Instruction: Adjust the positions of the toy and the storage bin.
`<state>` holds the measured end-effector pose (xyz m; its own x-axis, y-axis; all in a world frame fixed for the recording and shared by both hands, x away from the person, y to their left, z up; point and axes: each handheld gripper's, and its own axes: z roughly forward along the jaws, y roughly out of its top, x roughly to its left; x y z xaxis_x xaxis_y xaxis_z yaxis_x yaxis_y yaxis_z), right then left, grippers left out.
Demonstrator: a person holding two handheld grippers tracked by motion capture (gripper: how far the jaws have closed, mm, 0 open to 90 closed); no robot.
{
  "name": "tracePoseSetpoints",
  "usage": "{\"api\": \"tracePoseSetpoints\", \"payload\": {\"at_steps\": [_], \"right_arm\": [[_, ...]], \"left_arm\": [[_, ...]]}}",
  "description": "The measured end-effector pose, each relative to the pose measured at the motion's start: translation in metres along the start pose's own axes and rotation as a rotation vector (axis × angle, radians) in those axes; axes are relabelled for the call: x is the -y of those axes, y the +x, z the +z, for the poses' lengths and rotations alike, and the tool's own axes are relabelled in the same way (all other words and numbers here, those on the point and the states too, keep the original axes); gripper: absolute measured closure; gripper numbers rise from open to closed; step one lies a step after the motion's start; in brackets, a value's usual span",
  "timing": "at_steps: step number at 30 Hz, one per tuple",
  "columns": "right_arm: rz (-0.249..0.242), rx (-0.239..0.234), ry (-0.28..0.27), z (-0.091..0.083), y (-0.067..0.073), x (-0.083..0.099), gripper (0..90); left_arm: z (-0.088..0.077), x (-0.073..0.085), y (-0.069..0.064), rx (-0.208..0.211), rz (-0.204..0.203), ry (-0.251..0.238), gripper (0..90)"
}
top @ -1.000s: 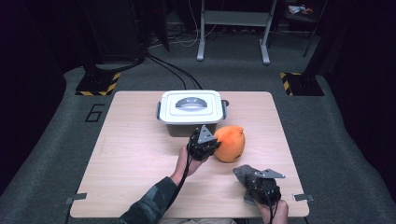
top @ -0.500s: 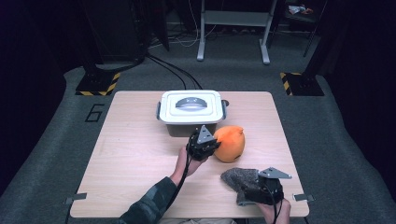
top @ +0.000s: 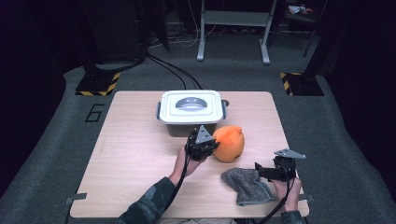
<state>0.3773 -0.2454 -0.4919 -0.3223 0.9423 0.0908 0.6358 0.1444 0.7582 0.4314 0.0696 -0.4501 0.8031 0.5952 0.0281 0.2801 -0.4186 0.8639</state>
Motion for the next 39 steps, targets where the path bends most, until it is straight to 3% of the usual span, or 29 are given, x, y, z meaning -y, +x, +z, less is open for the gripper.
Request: {"api": "tracePoseSetpoints", "payload": {"at_steps": [6,16,27,39], "right_arm": [[-0.003,-0.013,0.011,0.020,-0.019,0.000,0.6],[-0.069,0.024,0.069,0.046,-0.029,0.005,0.0],[-0.097,0.017,0.070,0.048,-0.029,0.005,0.0],[-0.094,0.021,0.066,0.048,-0.028,0.005,0.0]], "left_arm": [[-0.001,0.002,0.001,-0.002,-0.004,-0.006,83.2],[-0.005,0.004,0.006,-0.006,-0.012,-0.024,83.5],[-0.012,0.001,0.005,-0.009,-0.001,-0.057,84.6],[-0.043,-0.002,0.008,-0.014,0.012,-0.070,84.7]]}}
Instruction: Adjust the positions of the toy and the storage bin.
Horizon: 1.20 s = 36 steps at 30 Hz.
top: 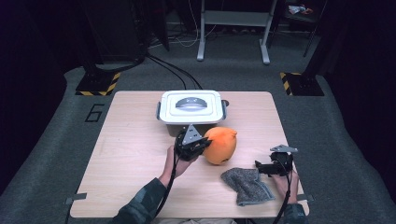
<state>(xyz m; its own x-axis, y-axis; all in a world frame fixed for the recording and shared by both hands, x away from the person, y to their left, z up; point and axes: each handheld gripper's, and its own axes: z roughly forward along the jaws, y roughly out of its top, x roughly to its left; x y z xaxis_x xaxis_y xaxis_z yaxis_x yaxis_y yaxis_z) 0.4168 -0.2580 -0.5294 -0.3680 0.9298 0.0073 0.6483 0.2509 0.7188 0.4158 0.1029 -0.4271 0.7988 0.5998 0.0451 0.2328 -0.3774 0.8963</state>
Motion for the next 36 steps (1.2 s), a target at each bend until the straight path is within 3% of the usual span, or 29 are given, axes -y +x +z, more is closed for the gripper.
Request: {"api": "tracePoseSetpoints", "payload": {"at_steps": [13,14,29,36], "right_arm": [[0.001,0.001,0.000,0.000,0.000,0.000,0.0],[0.002,0.001,0.000,0.000,0.000,0.000,0.0],[0.001,0.001,0.000,0.000,0.000,0.000,0.0],[0.002,0.002,0.000,0.000,0.000,0.000,0.0]], "left_arm": [[-0.034,0.010,0.005,-0.013,-0.014,0.001,84.4],[-0.037,0.010,0.007,-0.013,-0.001,0.006,84.4],[-0.068,0.023,0.014,-0.051,-0.033,0.016,84.4],[-0.086,0.033,0.018,-0.083,-0.061,-0.002,84.4]]}}
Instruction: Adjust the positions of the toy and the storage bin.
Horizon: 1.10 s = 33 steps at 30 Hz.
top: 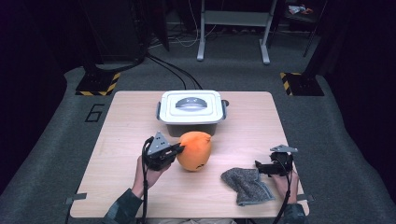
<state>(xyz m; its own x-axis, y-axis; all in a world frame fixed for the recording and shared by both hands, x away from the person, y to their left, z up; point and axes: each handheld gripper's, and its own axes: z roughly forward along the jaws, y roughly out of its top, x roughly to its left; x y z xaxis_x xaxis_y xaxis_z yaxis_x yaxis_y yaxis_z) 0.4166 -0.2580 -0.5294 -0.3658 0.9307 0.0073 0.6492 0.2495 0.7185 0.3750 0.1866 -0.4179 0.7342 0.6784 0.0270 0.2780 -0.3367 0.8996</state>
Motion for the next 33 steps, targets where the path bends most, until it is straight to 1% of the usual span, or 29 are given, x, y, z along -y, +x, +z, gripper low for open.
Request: {"api": "tracePoseSetpoints", "payload": {"at_steps": [2,3,4,5,6,9,10,11,12,13,14,15,18,19,20,21,25,26,29,30,31,32,33], "right_arm": [[0.001,0.000,0.001,0.000,0.000,0.000,0.0],[0.000,0.002,0.000,0.000,0.000,0.000,0.0],[0.001,0.001,0.000,0.000,0.000,0.000,0.0],[0.002,0.001,0.000,0.000,0.000,0.000,0.0],[0.003,0.001,0.000,0.000,0.000,0.000,0.0],[0.003,0.004,0.000,0.000,0.000,0.000,0.0],[0.003,0.004,0.000,0.000,0.000,0.000,0.0],[0.002,0.004,0.000,0.000,0.000,0.000,0.0],[0.002,0.004,0.000,0.000,0.000,0.000,0.0],[0.003,0.005,0.000,0.000,0.000,0.000,0.0],[0.003,0.005,0.000,0.000,0.000,0.000,0.0],[0.003,0.005,0.001,0.000,0.000,0.000,0.0],[0.003,0.005,0.000,0.000,0.000,0.000,0.0],[0.003,0.005,0.000,0.000,0.000,0.000,0.0],[0.003,0.005,0.000,0.000,0.000,0.000,0.0],[0.003,0.005,0.000,0.000,0.000,0.000,0.0],[0.004,0.005,0.000,0.000,0.000,0.000,0.0],[0.003,0.005,0.000,0.000,0.000,0.000,0.0],[0.003,0.005,0.000,0.000,0.000,0.000,0.0],[0.004,0.005,0.000,0.000,0.000,0.000,0.0],[0.004,0.005,0.000,0.000,0.000,0.000,0.0],[0.005,0.006,0.000,0.000,0.000,0.000,0.0],[0.006,0.006,0.000,0.000,0.000,0.000,0.0]], "left_arm": [[-0.003,0.001,0.001,-0.008,0.002,0.000,84.4],[-0.009,0.004,0.003,-0.017,-0.014,-0.008,84.4],[-0.011,0.006,0.004,-0.025,-0.015,-0.013,84.4],[-0.015,0.007,0.005,-0.022,-0.017,-0.009,84.4],[-0.015,0.007,0.005,-0.022,-0.017,-0.009,84.4],[-0.026,0.011,0.010,-0.047,-0.022,-0.016,84.4],[-0.026,0.011,0.010,-0.047,-0.022,-0.016,84.4],[-0.032,0.014,0.012,-0.055,-0.031,-0.021,84.3],[-0.032,0.014,0.012,-0.055,-0.031,-0.021,84.4],[-0.038,0.016,0.014,-0.067,-0.036,-0.021,84.4],[-0.038,0.016,0.014,-0.067,-0.036,-0.021,84.4],[-0.042,0.018,0.016,-0.072,-0.036,-0.019,84.4],[-0.053,0.024,0.020,-0.101,-0.035,-0.021,84.3],[-0.055,0.025,0.022,-0.109,-0.041,-0.024,84.3],[-0.055,0.025,0.022,-0.109,-0.041,-0.024,84.3],[-0.062,0.029,0.024,-0.123,-0.059,-0.030,84.3],[-0.075,0.035,0.031,-0.160,-0.074,-0.033,84.3],[-0.078,0.037,0.032,-0.168,-0.085,-0.043,84.3],[-0.086,0.041,0.037,-0.187,-0.099,-0.041,84.3],[-0.088,0.043,0.038,-0.191,-0.108,-0.046,84.3],[-0.088,0.043,0.038,-0.191,-0.108,-0.046,84.3],[-0.092,0.045,0.040,-0.204,-0.122,-0.047,84.3],[-0.096,0.048,0.043,-0.213,-0.127,-0.043,84.3]]}}
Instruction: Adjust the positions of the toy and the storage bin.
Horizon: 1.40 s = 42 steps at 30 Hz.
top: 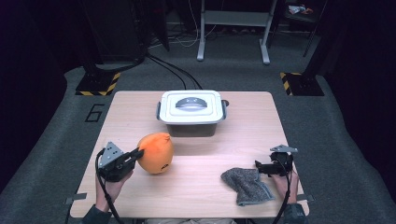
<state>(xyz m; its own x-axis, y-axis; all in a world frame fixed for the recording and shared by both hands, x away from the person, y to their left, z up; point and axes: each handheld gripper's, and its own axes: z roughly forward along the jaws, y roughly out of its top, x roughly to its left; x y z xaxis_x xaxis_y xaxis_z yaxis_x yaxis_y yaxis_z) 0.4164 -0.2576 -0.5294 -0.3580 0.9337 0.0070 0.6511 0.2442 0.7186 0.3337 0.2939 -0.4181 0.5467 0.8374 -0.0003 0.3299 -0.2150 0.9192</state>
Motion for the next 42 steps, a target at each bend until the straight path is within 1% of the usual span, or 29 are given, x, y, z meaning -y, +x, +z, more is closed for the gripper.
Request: {"api": "tracePoseSetpoints", "payload": {"at_steps": [4,6,10,11,13,15,16,17,18,19,20,21,22,23,24,25,26,27,29,30,33,35,36,37,38,39,40,41,42], "right_arm": [[0.000,0.000,0.000,0.000,0.000,0.000,0.0],[0.000,0.000,0.000,0.000,0.000,0.000,0.0],[0.000,0.001,0.001,0.000,0.000,0.000,0.0],[0.000,0.001,0.001,0.000,0.000,0.000,0.0],[0.000,0.001,0.001,0.000,0.000,0.000,0.0],[0.001,0.001,0.000,0.000,0.000,0.000,0.0],[0.002,0.001,0.000,0.000,0.000,0.000,0.0],[0.000,0.001,0.000,0.000,0.000,0.000,0.0],[0.001,0.002,0.000,0.000,0.000,0.000,0.0],[0.001,0.002,0.000,0.000,0.000,0.000,0.0],[0.002,0.002,0.000,0.000,0.000,0.000,0.0],[0.002,0.002,0.000,0.000,0.000,0.000,0.0],[0.002,0.002,0.000,0.000,0.000,0.000,0.0],[0.002,0.002,0.000,0.000,0.000,0.000,0.0],[0.003,0.003,0.000,0.000,0.000,0.000,0.0],[0.003,0.003,0.000,0.000,0.000,0.000,0.0],[0.003,0.003,0.000,0.000,0.000,0.000,0.0],[0.003,0.003,0.000,0.000,0.000,0.000,0.0],[0.003,0.004,0.000,0.000,0.000,0.000,0.0],[0.003,0.003,0.000,0.000,0.000,0.000,0.0],[0.003,0.003,0.000,0.000,0.000,0.000,0.0],[0.003,0.003,0.000,0.000,0.000,0.000,0.0],[0.003,0.003,0.000,0.000,0.000,0.000,0.0],[0.003,0.003,0.000,0.000,0.000,0.000,0.0],[0.003,0.003,0.000,0.000,0.000,0.000,0.0],[0.003,0.003,0.000,0.000,0.000,0.000,0.0],[0.004,0.003,0.000,0.000,0.000,0.000,0.0],[0.003,0.003,0.000,0.000,0.000,0.000,0.0],[0.004,0.003,0.000,0.000,0.000,0.000,0.0]], "left_arm": [[-0.007,0.006,0.008,-0.035,-0.034,-0.007,84.2],[-0.009,0.008,0.011,-0.046,-0.042,-0.005,84.2],[-0.013,0.012,0.021,-0.096,-0.047,0.023,84.2],[-0.013,0.012,0.021,-0.096,-0.047,0.023,84.1],[-0.012,0.016,0.028,-0.118,-0.055,0.045,84.0],[-0.011,0.017,0.030,-0.124,-0.062,0.051,83.8],[-0.010,0.019,0.033,-0.149,-0.061,0.063,83.8],[-0.010,0.020,0.034,-0.153,-0.062,0.079,83.6],[-0.009,0.022,0.037,-0.172,-0.064,0.083,83.3],[-0.009,0.022,0.037,-0.172,-0.064,0.083,82.9],[-0.009,0.023,0.040,-0.198,-0.067,0.084,82.3],[-0.009,0.023,0.042,-0.210,-0.074,0.083,81.5],[-0.009,0.023,0.042,-0.210,-0.074,0.083,78.9],[-0.008,0.023,0.043,-0.231,-0.069,0.091,78.9],[-0.008,0.022,0.044,-0.264,-0.067,0.100,70.6],[-0.006,0.021,0.044,-0.289,-0.057,0.103,66.1],[-0.006,0.020,0.045,-0.303,-0.049,0.123,61.4],[-0.005,0.019,0.045,-0.311,-0.044,0.126,58.3],[-0.002,0.019,0.045,-0.313,-0.052,0.129,54.9],[-0.001,0.019,0.045,-0.314,-0.045,0.138,52.6],[0.001,0.020,0.045,-0.310,-0.051,0.141,49.5],[0.008,0.024,0.046,-0.296,-0.043,0.161,48.2],[0.012,0.026,0.047,-0.276,-0.039,0.179,48.3],[0.012,0.026,0.047,-0.276,-0.039,0.179,48.2],[0.020,0.030,0.051,-0.284,-0.040,0.213,46.5],[0.024,0.033,0.055,-0.292,-0.042,0.219,46.0],[0.025,0.035,0.059,-0.271,-0.069,0.215,46.4],[0.025,0.036,0.061,-0.267,-0.085,0.208,46.6],[0.025,0.036,0.062,-0.267,-0.089,0.209,46.7]]}}
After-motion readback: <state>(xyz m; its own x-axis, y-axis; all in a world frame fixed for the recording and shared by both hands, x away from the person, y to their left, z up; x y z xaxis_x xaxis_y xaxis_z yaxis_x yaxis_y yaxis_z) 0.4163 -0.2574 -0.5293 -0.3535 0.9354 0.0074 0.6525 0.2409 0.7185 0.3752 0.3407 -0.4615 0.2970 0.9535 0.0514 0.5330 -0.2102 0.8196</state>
